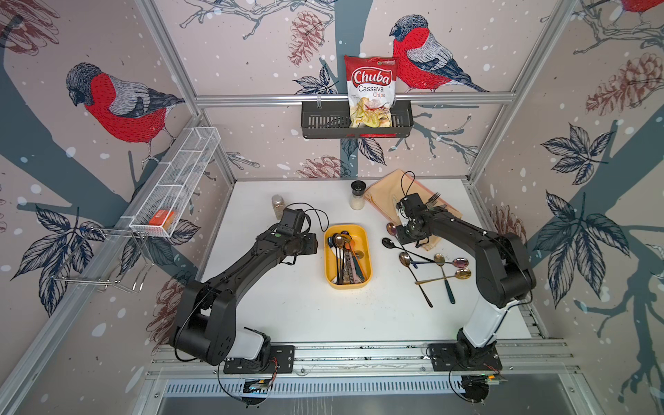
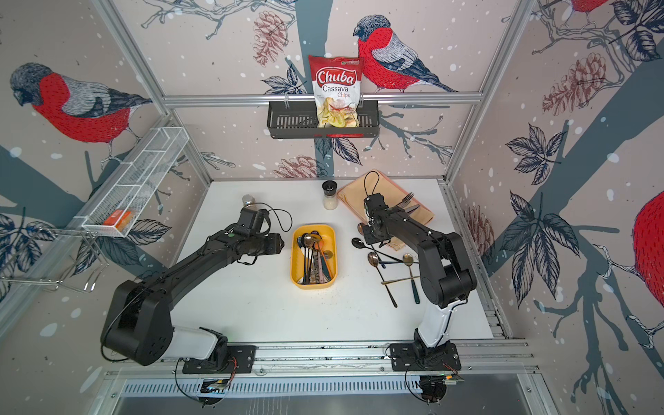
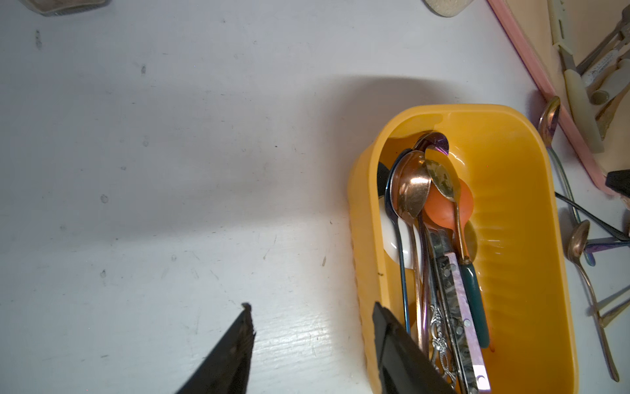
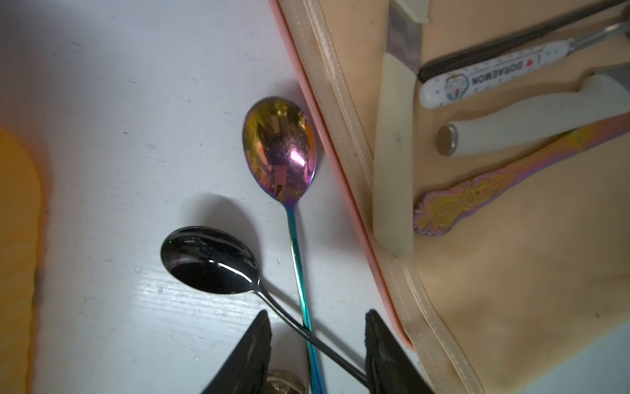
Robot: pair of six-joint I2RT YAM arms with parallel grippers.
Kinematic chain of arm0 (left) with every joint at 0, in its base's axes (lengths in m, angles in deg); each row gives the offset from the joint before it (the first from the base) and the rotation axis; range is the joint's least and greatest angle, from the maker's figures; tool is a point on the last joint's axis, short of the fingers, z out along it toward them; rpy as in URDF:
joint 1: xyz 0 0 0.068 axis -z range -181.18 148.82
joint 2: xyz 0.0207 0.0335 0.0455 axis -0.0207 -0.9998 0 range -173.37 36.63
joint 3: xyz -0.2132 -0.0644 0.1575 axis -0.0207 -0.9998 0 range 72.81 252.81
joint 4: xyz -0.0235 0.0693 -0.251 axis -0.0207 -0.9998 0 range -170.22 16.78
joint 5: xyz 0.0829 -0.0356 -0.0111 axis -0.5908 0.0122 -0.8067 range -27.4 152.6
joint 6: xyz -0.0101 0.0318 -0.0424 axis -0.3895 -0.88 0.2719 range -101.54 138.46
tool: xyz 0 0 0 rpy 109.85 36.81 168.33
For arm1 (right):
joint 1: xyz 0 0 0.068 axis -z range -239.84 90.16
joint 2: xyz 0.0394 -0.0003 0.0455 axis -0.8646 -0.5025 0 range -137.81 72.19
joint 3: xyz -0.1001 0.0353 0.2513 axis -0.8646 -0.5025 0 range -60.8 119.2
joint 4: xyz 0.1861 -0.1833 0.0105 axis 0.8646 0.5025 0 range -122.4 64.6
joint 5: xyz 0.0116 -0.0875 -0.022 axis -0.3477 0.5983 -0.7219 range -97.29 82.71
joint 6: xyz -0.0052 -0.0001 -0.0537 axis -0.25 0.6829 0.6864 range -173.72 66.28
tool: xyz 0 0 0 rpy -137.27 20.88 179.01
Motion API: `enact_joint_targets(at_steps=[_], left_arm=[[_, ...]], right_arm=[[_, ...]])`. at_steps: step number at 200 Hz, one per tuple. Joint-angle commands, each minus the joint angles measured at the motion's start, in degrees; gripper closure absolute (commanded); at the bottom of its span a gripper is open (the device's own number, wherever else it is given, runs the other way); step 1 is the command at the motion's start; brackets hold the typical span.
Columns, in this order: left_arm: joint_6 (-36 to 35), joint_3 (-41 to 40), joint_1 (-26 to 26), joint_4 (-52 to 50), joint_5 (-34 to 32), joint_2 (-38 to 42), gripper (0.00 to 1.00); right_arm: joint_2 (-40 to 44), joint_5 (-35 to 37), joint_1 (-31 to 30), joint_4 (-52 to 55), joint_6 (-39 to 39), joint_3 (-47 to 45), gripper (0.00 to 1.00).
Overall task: Put the spoon into the storage box
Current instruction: Pick up the spoon from the center of the board.
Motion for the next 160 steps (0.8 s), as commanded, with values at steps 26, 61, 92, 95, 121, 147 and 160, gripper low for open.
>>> enact_joint_targets(at_steps=[26,61,92,95,121,147,160], left_arm=[[-0.3,0.6,0.0,-1.3,-0.3,-0.1,0.42],[-0.4,0.9,0.0,-1.7,-0.5,-0.4,0.41],[-0.4,1.3,0.0,-1.8,-0.7,-0.8,0.42],[-0.4,1.3,0.0,-1.8,-0.7,-0.9,0.42],[-0.6,1.7,0.0,-2.0,-0.8,-1.1,0.42],[-0.7,1.9,0.0,-2.1,-1.0,-1.2,0.42],[-0.7,1.9,0.0,-2.1,-1.0,-1.3,0.42]], right_arm=[[-3.4,-1.4,0.4,-2.6,0.8,1.4,0.57],[-5.1,-2.1,0.5,-2.9,1.6,1.7,0.59],[-6.1,-2.1,0.7,-3.6,1.5,1.3,0.62],[-6.2,-2.2,0.7,-3.7,1.5,1.3,0.62],[-7.0,-3.0,0.8,-3.9,1.6,1.7,0.65],[-8.5,-3.5,0.6,-3.3,2.2,2.2,0.68],[-9.0,-3.6,0.4,-3.1,2.3,2.2,0.7]])
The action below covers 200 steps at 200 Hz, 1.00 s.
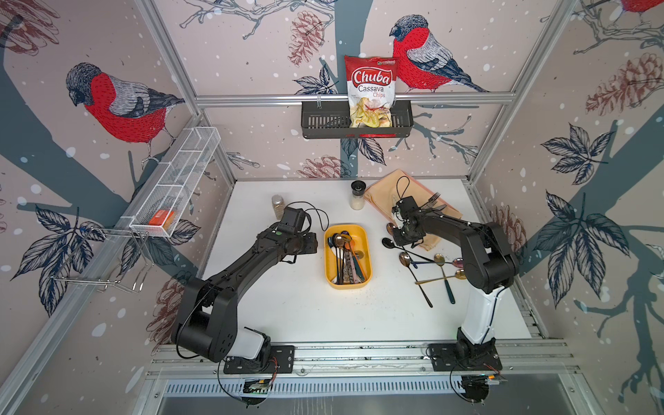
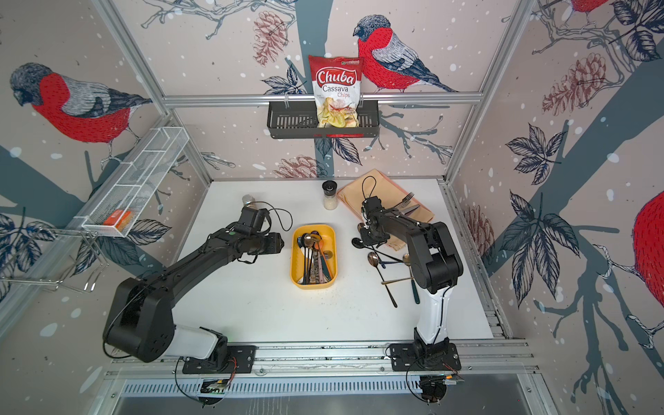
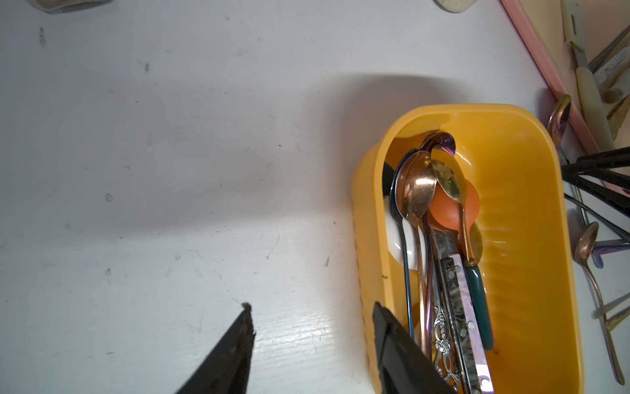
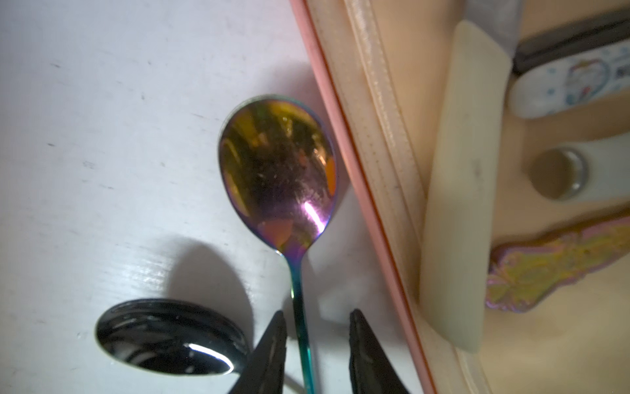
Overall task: Put the spoon into the storage box
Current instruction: Pick up the spoon from the center of the board.
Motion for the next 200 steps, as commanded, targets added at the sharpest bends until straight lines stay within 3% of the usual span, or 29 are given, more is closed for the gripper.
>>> enact_joint_targets(at_steps=[1,94,200], left_arm=[[-0.7,0.5,0.0,-0.7,-0.7,-0.2,0.42],[-0.7,0.6,0.0,-0.7,-0.7,-0.4,0.42],[-0.5,-0.7,0.0,-0.3,-1.2,0.9,0.42]], right_arm=[[-1.1,-0.7,-0.3,0.5,1.0,0.3,0.7],[-1.8,-1.6,-1.0,0.4,1.2,0.2,0.85],[-4.4,5.4,-6.7,-3.0,0.3,8.0,0.92]])
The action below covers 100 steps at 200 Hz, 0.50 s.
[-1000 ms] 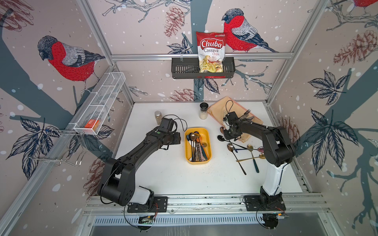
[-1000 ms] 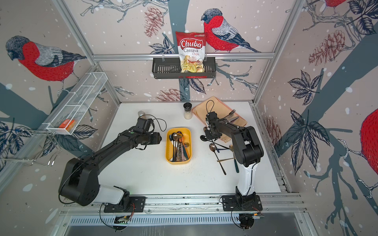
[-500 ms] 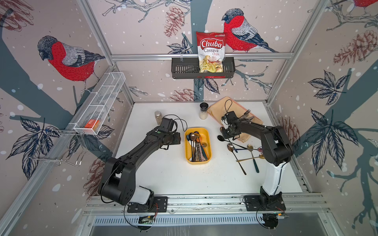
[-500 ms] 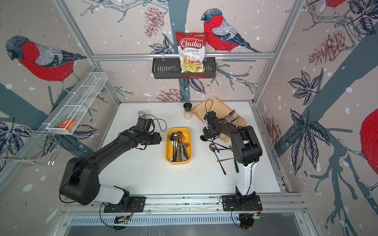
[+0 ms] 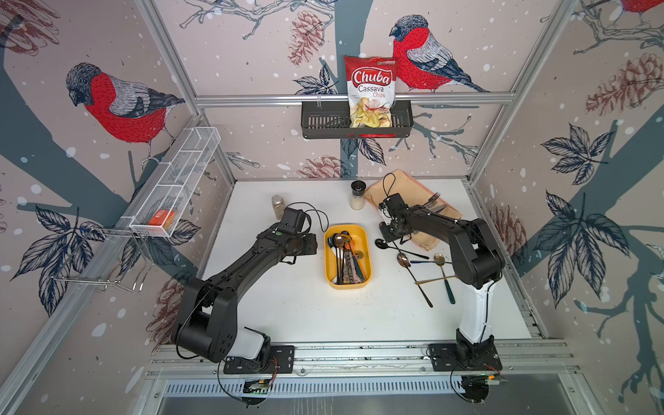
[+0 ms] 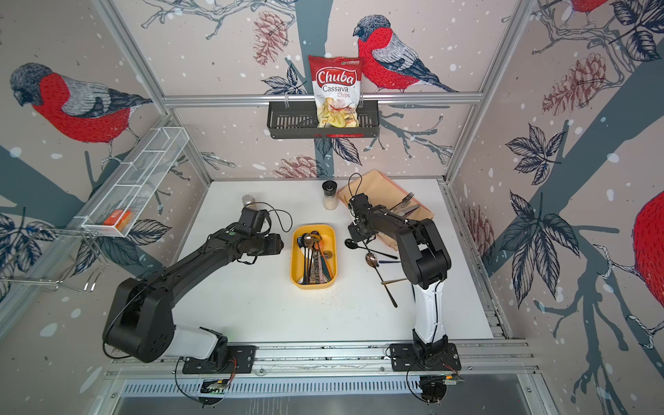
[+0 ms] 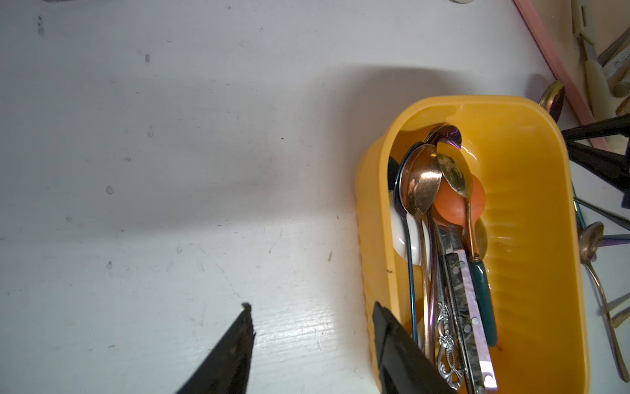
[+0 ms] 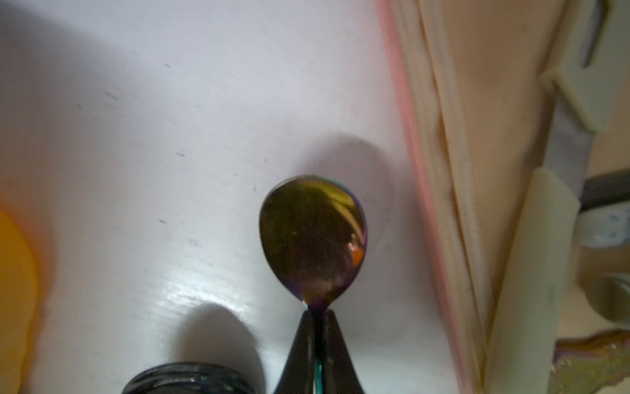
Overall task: Put the spoon into the storage box
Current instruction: Pick up the spoon from the center of the board.
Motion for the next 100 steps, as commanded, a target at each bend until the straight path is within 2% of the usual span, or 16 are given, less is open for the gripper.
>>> enact_joint_targets(at_steps=[1,100], left_arm=[[-0.5,-0.2,0.0,0.2,-1.1,0.5,0.42],[-0.5,-0.8,0.0,0.2,-1.5,1.2,0.42]], right_arm=[[0.1,3.2,-1.3,-1.9,-1.1,1.1,0.91],[4.5,9.5,-3.7,-10.1,-3.3,0.9,0.93]])
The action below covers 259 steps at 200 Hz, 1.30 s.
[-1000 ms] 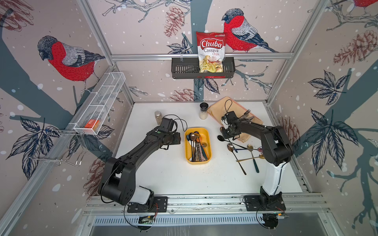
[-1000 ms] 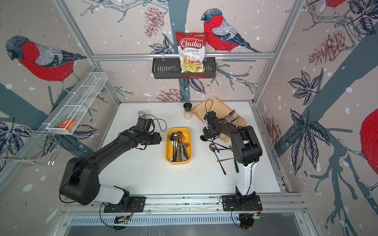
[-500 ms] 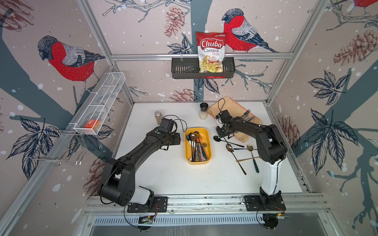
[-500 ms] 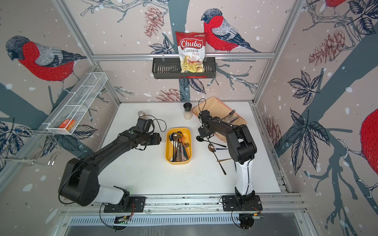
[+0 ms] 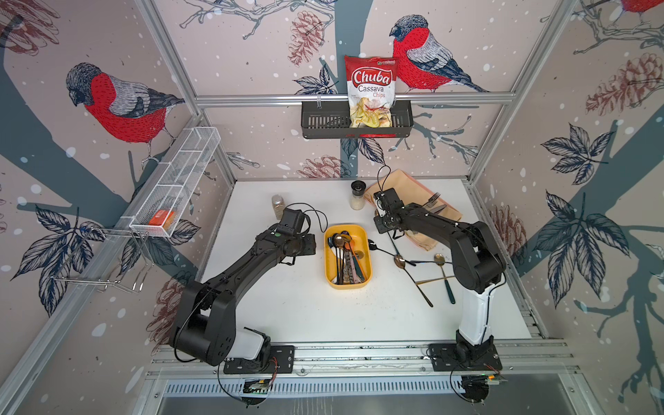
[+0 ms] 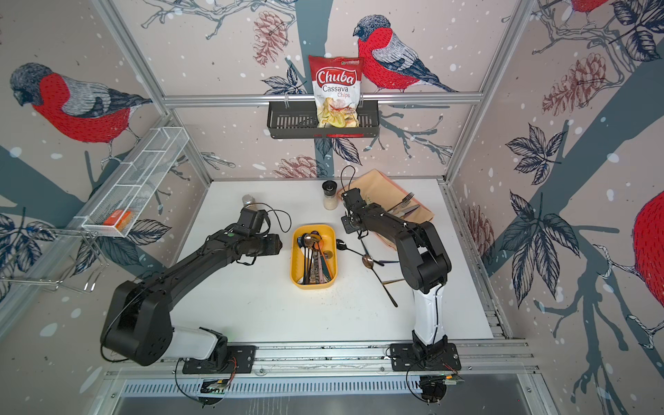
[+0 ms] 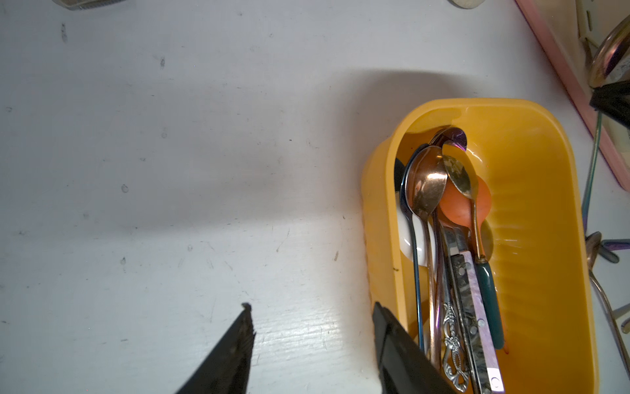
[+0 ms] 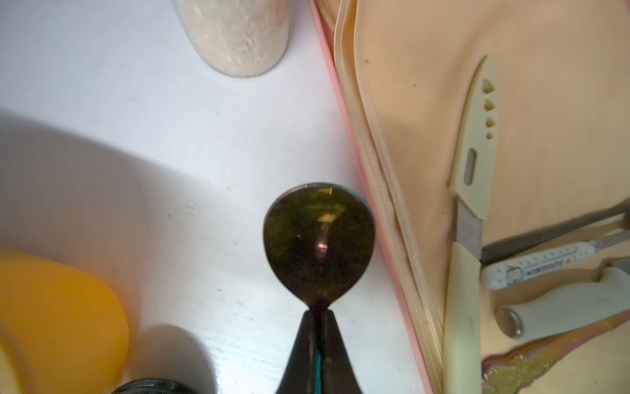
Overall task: Put the spoon into the storage box
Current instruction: Pick up the spoon from the center of the board, then place the spoon in the storage box.
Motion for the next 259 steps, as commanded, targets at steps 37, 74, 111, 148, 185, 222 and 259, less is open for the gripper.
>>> enact_joint_targets(at_steps=[37,74,111,148,185,222,259], left_arm=[[-0.4,-0.3,0.0,0.2,-0.4,0.6,0.42],[-0.4,-0.3,0.0,0.2,-0.5,0.8,0.42],[-0.2,-0.6,-0.1,0.3,-0.7,1.0,0.42],[-0.3,-0.8,-0.2,0.6,-0.5,1.0,0.42],[-0.4,-0.7,-0.3,0.8,-0.2,1.1,0.42],[-0.3,-0.9,-0.4,1.0,0.2,1.1,0.42],[-0.4,-0.9,-0.4,1.1,0.5,1.2,0.42]], right_arm=[[4.8,5.7,-1.4,-5.8,-0.3,-1.2,0.93],[7.7,6.8,-2.2,-4.6,0.1,1.1,0.93],[8.6,4.4,-3.1,3.0,-3.5,6.6,0.92],[9.1,2.2,-6.7,9.7,-8.5,9.7,0.92],[9.5,-0.1,-10.6,14.2,-13.4,9.7,0.92],[10.7,-3.6,-13.1,13.7,-17.4,6.9,0.92],[9.5,-5.7,-14.8,12.4,-19.5,5.4,0.92]])
